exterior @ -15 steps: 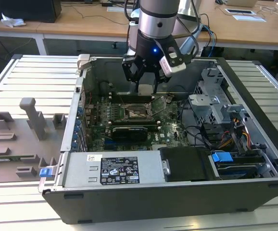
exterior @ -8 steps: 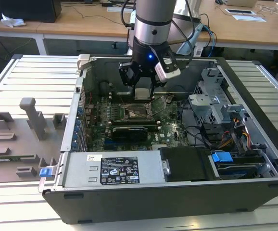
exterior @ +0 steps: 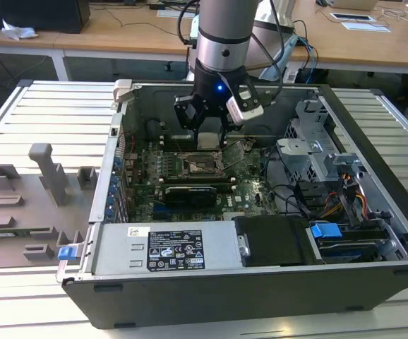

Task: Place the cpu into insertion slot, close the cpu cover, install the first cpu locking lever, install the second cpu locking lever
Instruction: 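Place the cpu into insertion slot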

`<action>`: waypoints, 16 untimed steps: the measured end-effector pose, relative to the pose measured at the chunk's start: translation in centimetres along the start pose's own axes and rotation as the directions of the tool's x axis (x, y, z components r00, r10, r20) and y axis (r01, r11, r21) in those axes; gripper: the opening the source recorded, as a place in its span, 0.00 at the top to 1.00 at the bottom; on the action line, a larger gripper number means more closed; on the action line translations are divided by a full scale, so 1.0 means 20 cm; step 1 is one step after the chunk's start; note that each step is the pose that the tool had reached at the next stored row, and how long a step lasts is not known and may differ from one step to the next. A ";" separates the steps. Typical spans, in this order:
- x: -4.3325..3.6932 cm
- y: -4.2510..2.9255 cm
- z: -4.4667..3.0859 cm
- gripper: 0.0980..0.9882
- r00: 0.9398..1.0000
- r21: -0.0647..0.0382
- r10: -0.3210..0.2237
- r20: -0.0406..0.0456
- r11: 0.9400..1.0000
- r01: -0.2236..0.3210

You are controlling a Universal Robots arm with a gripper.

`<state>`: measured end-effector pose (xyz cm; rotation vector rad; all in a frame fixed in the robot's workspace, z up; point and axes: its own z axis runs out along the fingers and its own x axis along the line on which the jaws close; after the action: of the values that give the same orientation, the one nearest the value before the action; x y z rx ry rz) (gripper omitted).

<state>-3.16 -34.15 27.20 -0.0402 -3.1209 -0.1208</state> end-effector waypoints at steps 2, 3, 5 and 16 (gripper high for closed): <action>0.000 0.000 0.000 0.50 1.000 0.000 0.000 0.000 1.000 0.000; 0.000 0.000 0.001 0.50 1.000 0.000 0.000 0.000 1.000 0.000; 0.000 0.000 0.001 0.50 1.000 0.000 0.000 0.000 1.000 0.000; 0.000 0.000 0.006 0.50 0.983 -0.003 0.181 0.014 0.983 -0.181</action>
<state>-3.17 -34.15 27.08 -0.3254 -3.1115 -0.1205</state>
